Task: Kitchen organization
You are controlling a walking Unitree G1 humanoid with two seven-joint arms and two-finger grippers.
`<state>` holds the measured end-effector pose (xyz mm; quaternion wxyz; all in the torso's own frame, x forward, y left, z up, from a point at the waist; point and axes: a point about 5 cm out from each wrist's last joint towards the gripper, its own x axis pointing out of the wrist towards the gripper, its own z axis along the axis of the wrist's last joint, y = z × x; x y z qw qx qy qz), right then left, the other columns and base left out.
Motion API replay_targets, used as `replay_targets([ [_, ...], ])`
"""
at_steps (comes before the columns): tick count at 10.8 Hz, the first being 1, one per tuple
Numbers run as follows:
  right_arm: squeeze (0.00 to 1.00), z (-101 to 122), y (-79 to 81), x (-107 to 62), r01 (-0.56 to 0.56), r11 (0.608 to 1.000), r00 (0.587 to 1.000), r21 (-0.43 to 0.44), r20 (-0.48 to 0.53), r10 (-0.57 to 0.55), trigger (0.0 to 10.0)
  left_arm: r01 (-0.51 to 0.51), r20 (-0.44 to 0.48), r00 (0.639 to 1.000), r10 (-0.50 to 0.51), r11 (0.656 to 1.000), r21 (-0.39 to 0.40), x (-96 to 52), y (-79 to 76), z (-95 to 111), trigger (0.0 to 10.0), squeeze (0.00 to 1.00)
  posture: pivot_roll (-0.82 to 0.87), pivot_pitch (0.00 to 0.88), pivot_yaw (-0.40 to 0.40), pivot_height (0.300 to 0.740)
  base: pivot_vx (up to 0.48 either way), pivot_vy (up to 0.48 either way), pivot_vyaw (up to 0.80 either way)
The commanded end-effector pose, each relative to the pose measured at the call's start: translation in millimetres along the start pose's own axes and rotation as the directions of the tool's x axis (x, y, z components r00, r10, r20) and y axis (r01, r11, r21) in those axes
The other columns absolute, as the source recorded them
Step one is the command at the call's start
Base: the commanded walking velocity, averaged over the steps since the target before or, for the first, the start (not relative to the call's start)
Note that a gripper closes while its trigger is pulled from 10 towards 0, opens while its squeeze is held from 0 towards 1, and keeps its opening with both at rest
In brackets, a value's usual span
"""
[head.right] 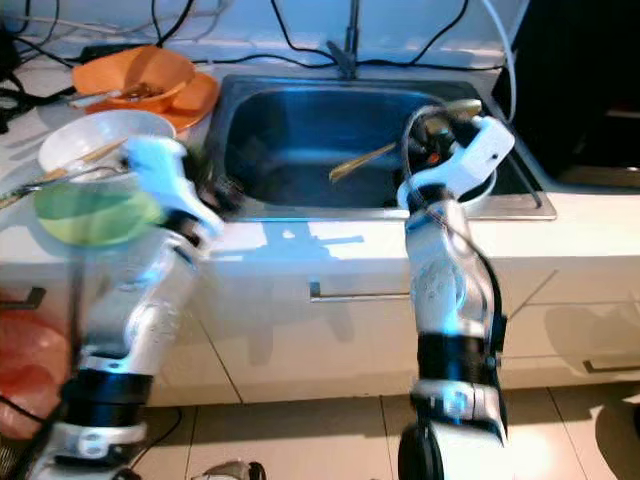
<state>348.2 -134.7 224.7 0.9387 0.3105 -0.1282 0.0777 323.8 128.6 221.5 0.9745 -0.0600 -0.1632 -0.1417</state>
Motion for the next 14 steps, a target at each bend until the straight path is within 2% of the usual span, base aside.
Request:
replay_targets([
  [1, 0.00, 10, 5.7, -2.3, -0.026, 0.998, 0.999, -0.055, 0.037, 0.028, 0.0, -0.009, 0.050, 0.999, 0.008, 0.999, 0.033, -1.0, -0.9, 9, 10.0, 0.00, 0.07, 0.077, -0.025, 0.740, 0.000, 0.000, 0.00],
  [2, 0.00, 15, 9.5, -7.4, -0.044, 0.992, 0.998, -0.114, 0.047, 0.050, 0.0, -0.020, 0.074, 0.997, 0.015, 0.998, 0.057, -3.5, 1.1, 14, 10.0, 0.00, 0.06, 0.079, -0.023, 0.740, 0.000, 0.000, 0.00],
  [4, 0.00, 18, 10.3, -16.3, -0.051, 0.983, 0.997, -0.178, 0.049, 0.060, 0.0, -0.035, 0.084, 0.996, 0.029, 0.997, 0.070, -6.3, 1.8, 12, 10.0, 0.00, 0.06, 0.089, -0.024, 0.740, 0.334, 0.000, 0.00],
  [14, 0.00, 12, 8.9, -23.2, -0.038, 0.983, 0.999, -0.178, 0.017, 0.041, 0.0, -0.042, 0.081, 0.996, 0.037, 0.997, 0.061, -7.7, 0.9, 12, 10.0, 0.00, 0.06, 0.097, -0.017, 0.740, 0.387, 0.000, 0.00],
])
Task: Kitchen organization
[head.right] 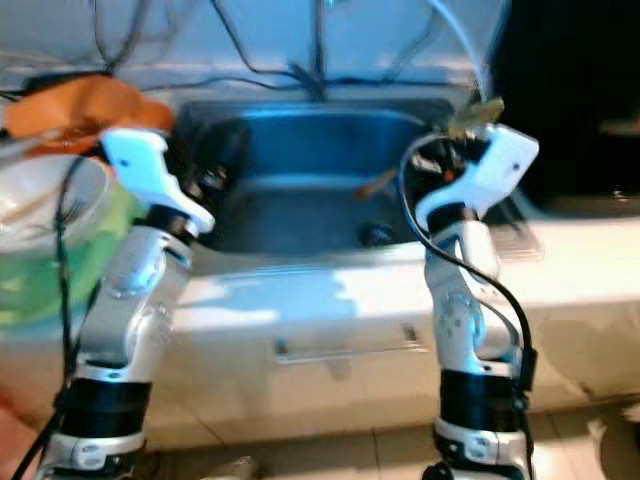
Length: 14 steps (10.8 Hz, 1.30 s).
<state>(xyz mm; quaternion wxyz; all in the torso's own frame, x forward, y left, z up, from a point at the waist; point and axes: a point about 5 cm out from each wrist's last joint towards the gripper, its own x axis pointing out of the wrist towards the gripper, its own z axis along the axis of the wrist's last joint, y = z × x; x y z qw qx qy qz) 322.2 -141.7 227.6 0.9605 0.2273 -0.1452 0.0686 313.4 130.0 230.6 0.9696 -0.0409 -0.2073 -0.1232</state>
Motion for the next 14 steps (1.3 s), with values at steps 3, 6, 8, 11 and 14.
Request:
replay_targets([
  [3, 0.00, -2, 6.0, -1.2, -0.032, 0.999, 0.999, 0.001, -0.019, 0.032, 0.0, -0.023, -0.008, 1.000, 0.023, 1.000, 0.006, -4.8, 3.3, -1, 10.0, 0.00, 0.06, 0.099, -0.016, 0.740, 0.000, 0.000, 0.00],
  [6, 0.00, -17, 10.3, 0.3, -0.072, 0.997, 0.991, -0.006, -0.116, 0.070, 0.0, -0.039, -0.038, 0.998, 0.040, 0.999, 0.021, -7.8, 3.5, -5, 10.0, 0.00, 0.07, 0.096, -0.014, 0.740, 0.000, 0.000, 0.00],
  [8, 0.00, -29, 9.0, 2.5, -0.094, 0.996, 0.974, 0.001, -0.207, 0.092, 0.0, -0.046, -0.052, 0.997, 0.048, 0.998, 0.036, -6.2, 6.7, -6, 10.0, 0.00, 0.08, 0.094, -0.011, 0.740, 0.000, 0.000, 0.00],
  [11, 0.00, -39, 3.8, 13.7, -0.133, 0.991, 0.950, 0.008, -0.284, 0.130, 0.0, -0.041, -0.097, 0.994, 0.045, 0.998, 0.044, -5.4, 6.8, -9, 10.0, 0.00, 0.10, 0.107, -0.011, 0.740, 0.000, 0.000, 0.00],
  [14, 0.00, -43, -0.4, 33.6, -0.181, 0.983, 0.933, -0.016, -0.320, 0.167, 0.0, -0.046, -0.121, 0.991, 0.052, 0.997, 0.055, -9.3, 9.0, -8, 10.0, 0.00, 0.14, 0.125, -0.026, 0.740, 0.000, 0.000, 0.00],
])
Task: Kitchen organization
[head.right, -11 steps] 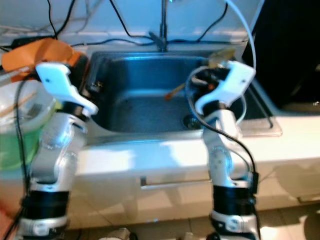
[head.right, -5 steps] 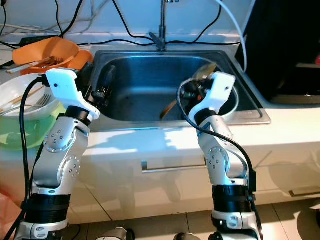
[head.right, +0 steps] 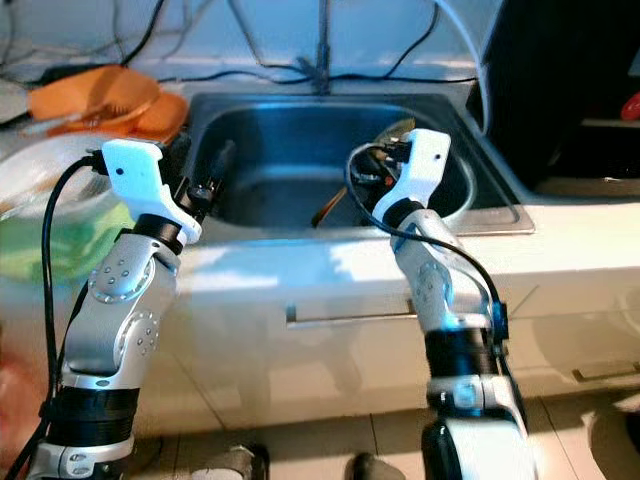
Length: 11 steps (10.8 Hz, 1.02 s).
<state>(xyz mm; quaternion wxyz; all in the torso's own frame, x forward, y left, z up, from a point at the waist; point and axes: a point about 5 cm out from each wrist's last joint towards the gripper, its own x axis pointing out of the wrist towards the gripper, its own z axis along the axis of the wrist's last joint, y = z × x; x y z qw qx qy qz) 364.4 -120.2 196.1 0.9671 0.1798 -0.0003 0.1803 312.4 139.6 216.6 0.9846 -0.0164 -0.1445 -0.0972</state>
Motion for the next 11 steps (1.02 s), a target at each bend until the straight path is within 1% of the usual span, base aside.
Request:
replay_targets([
  [1, 0.00, 5, 2.8, 3.2, -0.019, 1.000, 1.000, -0.008, 0.019, 0.019, 0.0, -0.017, 0.002, 1.000, 0.017, 1.000, 0.009, -1.3, 3.1, 4, 10.0, 0.00, 0.14, 0.129, -0.027, 0.740, 0.281, 0.000, 0.00],
  [2, 0.00, 3, 5.1, 3.5, -0.027, 1.000, 0.999, -0.005, 0.021, 0.027, 0.0, -0.027, -0.001, 1.000, 0.027, 1.000, 0.017, -3.4, 6.1, 5, 10.0, 0.00, 0.15, 0.138, -0.027, 0.740, 0.428, 0.000, 0.00],
  [4, 0.00, 1, 6.1, 3.0, -0.031, 1.000, 0.999, 0.001, 0.031, 0.031, 0.0, -0.030, -0.010, 0.999, 0.030, 0.999, 0.020, -5.0, 7.3, 4, 10.0, 0.00, 0.15, 0.147, -0.025, 0.740, 0.418, 0.000, 0.00],
  [5, 0.00, 1, 8.2, 1.9, -0.033, 0.999, 0.998, -0.016, 0.044, 0.034, 0.0, -0.031, -0.017, 0.999, 0.032, 0.999, 0.019, -5.7, 8.0, 4, 10.0, 0.00, 0.15, 0.154, -0.025, 0.740, 0.368, 0.000, 0.00],
  [6, 0.00, 5, 12.0, -0.4, -0.029, 0.998, 0.996, -0.051, 0.077, 0.033, 0.0, -0.032, -0.013, 0.999, 0.032, 0.999, 0.013, -6.5, 8.5, 5, 10.0, 0.00, 0.15, 0.160, -0.026, 0.740, 0.345, 0.000, 0.00],
  [7, 0.00, 9, 14.3, -1.8, -0.026, 0.998, 0.993, -0.056, 0.112, 0.032, 0.0, -0.031, -0.009, 0.999, 0.032, 0.999, 0.012, -6.5, 8.5, 7, 10.0, 0.00, 0.15, 0.162, -0.025, 0.740, 0.330, 0.000, 0.00],
  [8, 0.00, 22, 19.8, -5.5, -0.027, 0.998, 0.978, -0.058, 0.204, 0.038, 0.0, -0.032, -0.008, 0.999, 0.033, 0.999, 0.012, -6.8, 9.7, 8, 10.0, 0.00, 0.15, 0.163, -0.024, 0.740, 0.326, 0.000, 0.00],
  [9, 0.00, 26, 21.6, -7.0, -0.030, 0.998, 0.972, -0.054, 0.233, 0.042, 0.0, -0.033, -0.011, 0.999, 0.033, 0.999, 0.013, -7.0, 9.8, 7, 10.0, 0.00, 0.15, 0.164, -0.025, 0.740, 0.330, 0.000, 0.00],
  [10, 0.00, 27, 22.8, -8.2, -0.030, 0.998, 0.968, -0.052, 0.247, 0.042, 0.0, -0.031, 0.001, 1.000, 0.031, 0.999, 0.018, -7.3, 8.9, 9, 10.0, 0.00, 0.15, 0.167, -0.025, 0.740, 0.000, 0.000, 0.00],
  [11, 0.00, 26, 24.0, -9.6, -0.032, 0.998, 0.969, -0.054, 0.245, 0.045, 0.0, -0.036, -0.003, 0.999, 0.036, 0.999, 0.005, -9.0, 8.7, 8, 10.0, 0.00, 0.15, 0.170, -0.026, 0.740, 0.000, 0.000, 0.00],
])
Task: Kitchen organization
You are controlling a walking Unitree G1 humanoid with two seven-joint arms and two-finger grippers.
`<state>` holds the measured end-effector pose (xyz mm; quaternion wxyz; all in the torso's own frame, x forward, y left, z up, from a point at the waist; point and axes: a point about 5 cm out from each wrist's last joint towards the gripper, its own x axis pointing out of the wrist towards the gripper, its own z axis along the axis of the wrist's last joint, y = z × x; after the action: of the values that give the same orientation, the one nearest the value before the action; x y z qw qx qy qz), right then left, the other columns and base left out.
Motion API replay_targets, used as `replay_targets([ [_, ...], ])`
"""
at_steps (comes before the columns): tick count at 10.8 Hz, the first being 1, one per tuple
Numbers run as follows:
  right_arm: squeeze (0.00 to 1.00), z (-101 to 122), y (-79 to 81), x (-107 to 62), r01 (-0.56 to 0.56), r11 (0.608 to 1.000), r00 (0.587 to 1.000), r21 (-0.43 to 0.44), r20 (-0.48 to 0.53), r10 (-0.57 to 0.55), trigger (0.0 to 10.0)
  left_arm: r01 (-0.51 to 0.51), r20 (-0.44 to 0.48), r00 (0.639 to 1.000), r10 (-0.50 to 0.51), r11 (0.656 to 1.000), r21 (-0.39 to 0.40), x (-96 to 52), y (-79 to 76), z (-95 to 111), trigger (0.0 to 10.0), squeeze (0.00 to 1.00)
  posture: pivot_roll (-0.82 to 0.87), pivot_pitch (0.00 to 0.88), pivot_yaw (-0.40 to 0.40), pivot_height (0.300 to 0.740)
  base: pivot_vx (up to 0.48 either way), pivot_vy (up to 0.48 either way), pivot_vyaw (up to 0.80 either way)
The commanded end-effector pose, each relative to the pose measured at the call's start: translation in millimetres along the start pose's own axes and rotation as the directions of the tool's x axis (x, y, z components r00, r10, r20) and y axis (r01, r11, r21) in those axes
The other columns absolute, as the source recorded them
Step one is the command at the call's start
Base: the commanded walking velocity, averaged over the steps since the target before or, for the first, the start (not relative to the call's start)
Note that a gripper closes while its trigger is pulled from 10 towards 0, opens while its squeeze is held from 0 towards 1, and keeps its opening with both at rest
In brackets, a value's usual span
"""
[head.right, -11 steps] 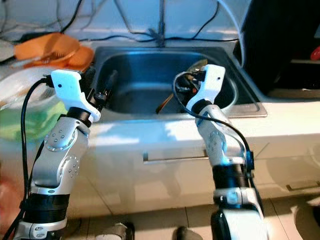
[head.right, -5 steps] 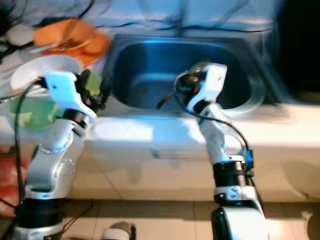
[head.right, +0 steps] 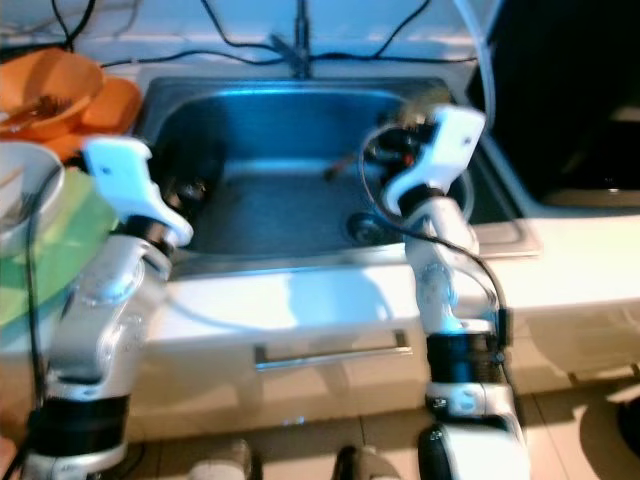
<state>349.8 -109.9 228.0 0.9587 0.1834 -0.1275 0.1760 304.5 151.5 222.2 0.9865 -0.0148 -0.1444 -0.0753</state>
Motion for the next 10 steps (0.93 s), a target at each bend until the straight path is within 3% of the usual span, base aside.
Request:
replay_targets([
  [1, 0.00, 0, -1.0, -3.1, 0.000, 1.000, 1.000, -0.012, -0.005, 0.000, 0.0, 0.005, -0.004, 1.000, -0.005, 1.000, -0.007, -2.4, -1.6, -1, 10.0, 0.00, 0.15, 0.170, -0.026, 0.740, 0.000, 0.000, 0.00],
  [4, 0.00, -10, -4.7, -5.3, -0.024, 0.999, 0.994, -0.037, -0.109, 0.019, 0.0, -0.087, 0.000, 0.996, 0.088, 0.994, 0.068, -5.9, 9.5, 1, 10.0, 0.00, 0.15, 0.182, -0.027, 0.740, 0.000, 0.000, 0.00],
  [7, 0.00, -17, -23.6, 3.0, -0.032, 0.995, 0.979, -0.095, -0.206, 0.012, 0.0, -0.134, -0.039, 0.989, 0.140, 0.982, 0.135, -8.1, 25.6, -2, 10.0, 0.00, 0.18, 0.194, -0.026, 0.740, 0.000, 0.000, 0.00],
  [9, 0.00, -40, -27.0, 22.7, -0.103, 0.990, 0.936, -0.092, -0.347, 0.065, 0.0, -0.123, -0.077, 0.988, 0.135, 0.982, 0.145, -11.5, 28.9, -4, 10.0, 0.00, 0.21, 0.200, -0.031, 0.740, 0.000, 0.000, 0.00],
  [10, 0.00, -46, -26.1, 23.5, -0.107, 0.993, 0.920, -0.056, -0.384, 0.077, 0.0, -0.114, -0.092, 0.987, 0.128, 0.984, 0.139, -13.2, 28.1, -5, 10.0, 0.00, 0.23, 0.205, -0.036, 0.740, 0.000, 0.000, 0.00],
])
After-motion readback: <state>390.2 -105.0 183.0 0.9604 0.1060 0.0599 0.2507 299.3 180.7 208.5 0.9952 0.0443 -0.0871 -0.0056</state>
